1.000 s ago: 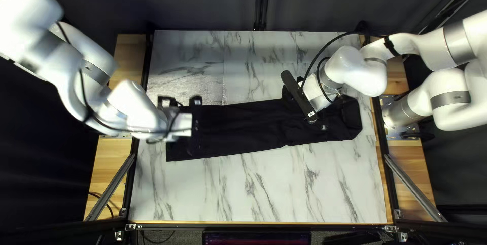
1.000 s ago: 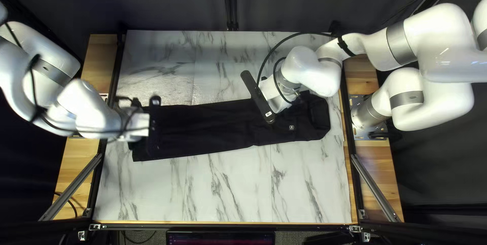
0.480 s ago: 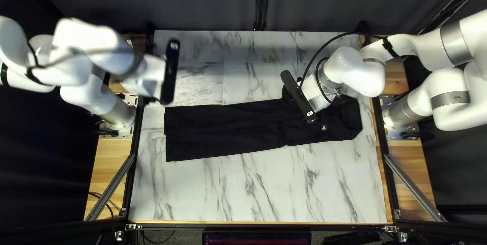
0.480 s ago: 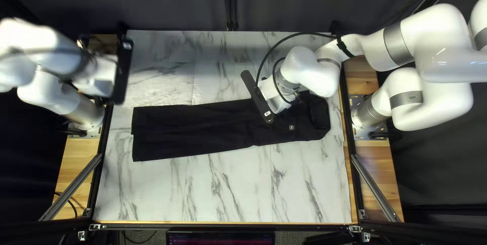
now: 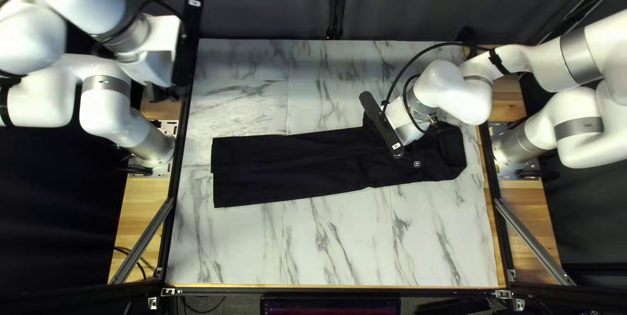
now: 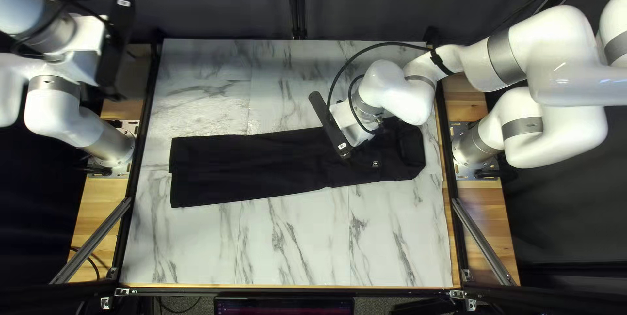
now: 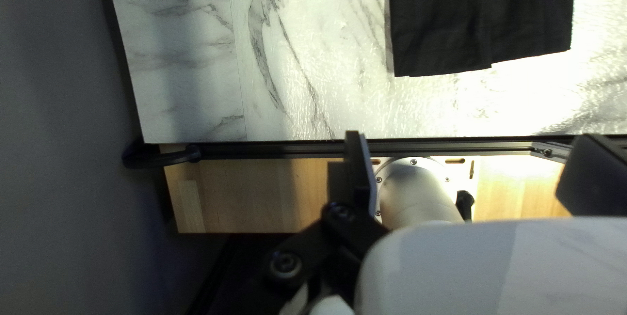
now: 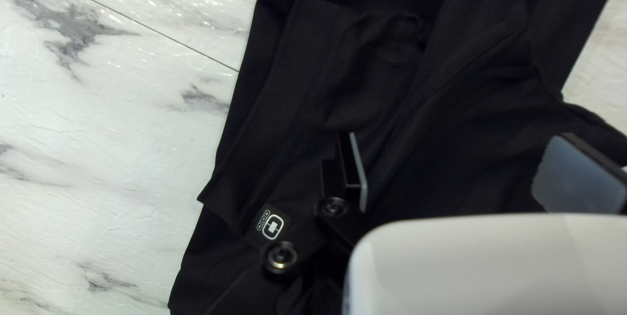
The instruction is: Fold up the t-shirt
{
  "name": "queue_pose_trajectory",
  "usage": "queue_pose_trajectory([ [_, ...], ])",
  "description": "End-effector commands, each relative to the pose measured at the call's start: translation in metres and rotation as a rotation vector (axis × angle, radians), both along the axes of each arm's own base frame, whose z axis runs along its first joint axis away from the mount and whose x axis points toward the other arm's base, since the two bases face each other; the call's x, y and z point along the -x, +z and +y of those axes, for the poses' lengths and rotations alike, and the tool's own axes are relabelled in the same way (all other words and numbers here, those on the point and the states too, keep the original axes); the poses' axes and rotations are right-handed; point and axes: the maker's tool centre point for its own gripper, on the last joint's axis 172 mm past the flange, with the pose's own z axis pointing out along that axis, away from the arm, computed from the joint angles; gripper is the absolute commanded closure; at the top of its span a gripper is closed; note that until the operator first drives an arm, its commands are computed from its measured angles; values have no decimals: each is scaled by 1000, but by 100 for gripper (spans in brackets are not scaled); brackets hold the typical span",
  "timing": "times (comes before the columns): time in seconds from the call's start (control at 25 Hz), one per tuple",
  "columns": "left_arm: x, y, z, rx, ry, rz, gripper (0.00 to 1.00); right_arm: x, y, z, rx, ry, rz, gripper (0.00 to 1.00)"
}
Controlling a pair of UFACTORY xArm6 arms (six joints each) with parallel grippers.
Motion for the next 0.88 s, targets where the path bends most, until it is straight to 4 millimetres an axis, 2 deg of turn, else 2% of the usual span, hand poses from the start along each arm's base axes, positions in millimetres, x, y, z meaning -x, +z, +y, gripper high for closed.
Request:
queue_pose_trajectory([
  [0.04, 0, 0, 0, 0, 1, 0, 0, 1, 9, -7, -3, -7, -11, 0],
  [0.44, 0, 0, 0, 0, 1, 0, 0, 0, 13, -10, -5, -5, -18, 0],
  [0.56, 0, 0, 0, 0, 1, 0, 0, -4, 32, -31, -28, 16, -57, 0],
  [0.64, 0, 0, 0, 0, 1, 0, 0, -20, 41, -36, -39, 22, -77, 0],
  [0.72, 0, 0, 0, 0, 1, 0, 0, -36, 30, -35, -41, 26, -71, 0],
  [0.88, 0, 0, 0, 0, 1, 0, 0, -48, 5, -25, -44, 20, -58, 0],
])
